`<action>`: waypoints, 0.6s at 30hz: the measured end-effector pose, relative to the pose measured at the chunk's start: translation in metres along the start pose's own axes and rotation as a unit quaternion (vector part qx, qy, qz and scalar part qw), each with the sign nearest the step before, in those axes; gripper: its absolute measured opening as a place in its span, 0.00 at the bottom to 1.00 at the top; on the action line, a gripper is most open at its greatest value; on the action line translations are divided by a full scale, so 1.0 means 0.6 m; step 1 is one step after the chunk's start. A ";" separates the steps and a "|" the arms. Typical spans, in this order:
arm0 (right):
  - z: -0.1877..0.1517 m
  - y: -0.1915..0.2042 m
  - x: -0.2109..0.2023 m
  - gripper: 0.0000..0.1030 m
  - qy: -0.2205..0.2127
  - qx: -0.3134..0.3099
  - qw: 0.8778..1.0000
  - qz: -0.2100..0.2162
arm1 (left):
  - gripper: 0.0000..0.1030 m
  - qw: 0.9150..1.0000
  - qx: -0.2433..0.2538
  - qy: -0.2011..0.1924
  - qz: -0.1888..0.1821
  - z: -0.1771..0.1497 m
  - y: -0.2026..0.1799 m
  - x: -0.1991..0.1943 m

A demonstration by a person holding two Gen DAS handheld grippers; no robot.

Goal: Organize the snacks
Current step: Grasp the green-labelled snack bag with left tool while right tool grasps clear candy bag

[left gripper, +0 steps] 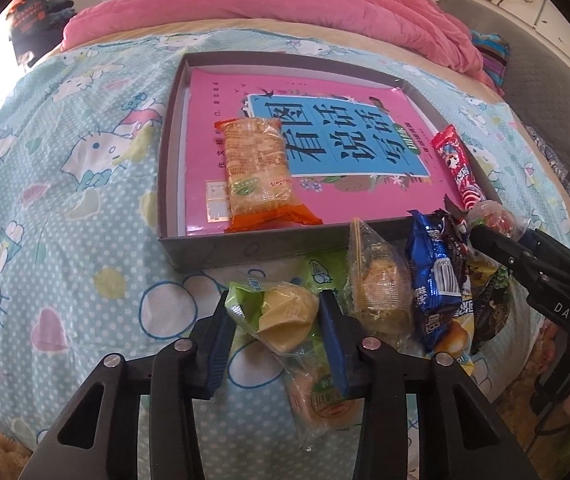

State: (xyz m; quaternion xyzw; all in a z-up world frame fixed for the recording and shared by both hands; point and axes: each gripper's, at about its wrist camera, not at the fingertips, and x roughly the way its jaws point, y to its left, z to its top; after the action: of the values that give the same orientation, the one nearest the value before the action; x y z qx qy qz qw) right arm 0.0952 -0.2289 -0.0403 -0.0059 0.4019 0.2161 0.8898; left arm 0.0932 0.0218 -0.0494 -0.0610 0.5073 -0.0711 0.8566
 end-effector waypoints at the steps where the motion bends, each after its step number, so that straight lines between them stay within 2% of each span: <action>1: 0.001 -0.001 -0.006 0.47 -0.005 0.002 1.000 0.003 | 0.39 1.000 0.000 -0.002 -0.001 0.000 0.000 -0.002; 8: 0.007 -0.013 -0.028 0.47 -0.029 0.019 0.999 0.005 | 0.38 0.999 -0.011 -0.026 -0.021 0.002 0.011 -0.029; 18: 0.014 -0.011 -0.043 0.47 -0.051 0.017 0.998 0.012 | 0.37 0.995 -0.025 -0.091 -0.036 0.013 0.030 -0.082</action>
State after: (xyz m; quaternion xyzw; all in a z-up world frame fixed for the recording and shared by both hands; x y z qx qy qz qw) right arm 0.0888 -0.2431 -0.0169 0.0255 0.3599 0.2199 0.9064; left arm 0.0779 0.0489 -0.0065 -0.1072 0.4260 -0.0833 0.8945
